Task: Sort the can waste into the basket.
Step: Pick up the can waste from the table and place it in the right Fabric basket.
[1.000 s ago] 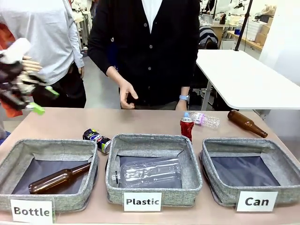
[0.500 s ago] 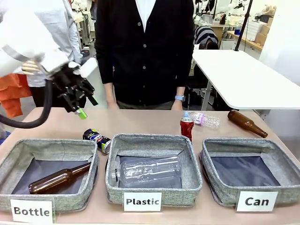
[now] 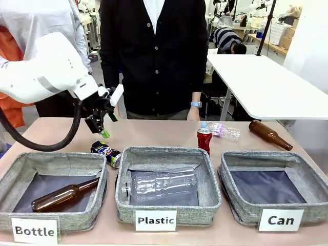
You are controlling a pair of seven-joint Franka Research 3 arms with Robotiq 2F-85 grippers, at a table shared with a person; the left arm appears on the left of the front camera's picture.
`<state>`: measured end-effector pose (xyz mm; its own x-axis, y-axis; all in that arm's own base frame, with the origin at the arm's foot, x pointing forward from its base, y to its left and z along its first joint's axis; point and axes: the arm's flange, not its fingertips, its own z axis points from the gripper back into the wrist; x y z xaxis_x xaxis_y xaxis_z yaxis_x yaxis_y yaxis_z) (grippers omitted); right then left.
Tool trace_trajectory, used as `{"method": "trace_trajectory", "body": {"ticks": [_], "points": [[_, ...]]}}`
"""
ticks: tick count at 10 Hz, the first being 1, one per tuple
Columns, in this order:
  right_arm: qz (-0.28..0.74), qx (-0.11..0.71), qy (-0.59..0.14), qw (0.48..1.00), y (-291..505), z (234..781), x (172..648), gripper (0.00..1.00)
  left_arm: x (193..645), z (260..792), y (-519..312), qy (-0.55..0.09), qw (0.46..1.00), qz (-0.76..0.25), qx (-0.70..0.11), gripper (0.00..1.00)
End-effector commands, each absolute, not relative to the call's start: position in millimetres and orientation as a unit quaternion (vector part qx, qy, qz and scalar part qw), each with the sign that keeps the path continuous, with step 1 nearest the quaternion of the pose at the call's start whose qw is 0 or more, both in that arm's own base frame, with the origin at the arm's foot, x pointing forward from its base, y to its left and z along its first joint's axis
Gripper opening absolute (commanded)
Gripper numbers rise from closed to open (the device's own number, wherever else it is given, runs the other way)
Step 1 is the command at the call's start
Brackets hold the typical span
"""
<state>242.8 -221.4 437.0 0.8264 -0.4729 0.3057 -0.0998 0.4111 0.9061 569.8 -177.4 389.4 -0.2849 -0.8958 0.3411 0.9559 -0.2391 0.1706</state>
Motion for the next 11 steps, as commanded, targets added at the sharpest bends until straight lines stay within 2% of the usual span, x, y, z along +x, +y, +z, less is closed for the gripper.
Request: {"method": "trace_trajectory", "body": {"ticks": [1, 11], "points": [[-0.11, 0.535, -0.286, 0.788, -222.4, 437.5, 245.3, 1.0, 556.0, 371.5, -182.8, -0.125, 0.602, -0.788, -0.028, 1.0], [-0.11, 0.535, -0.286, 0.788, -222.4, 437.5, 245.3, 1.0, 577.6, 317.0, -214.8, -0.013, 0.594, -0.8, -0.079, 1.0]]}}
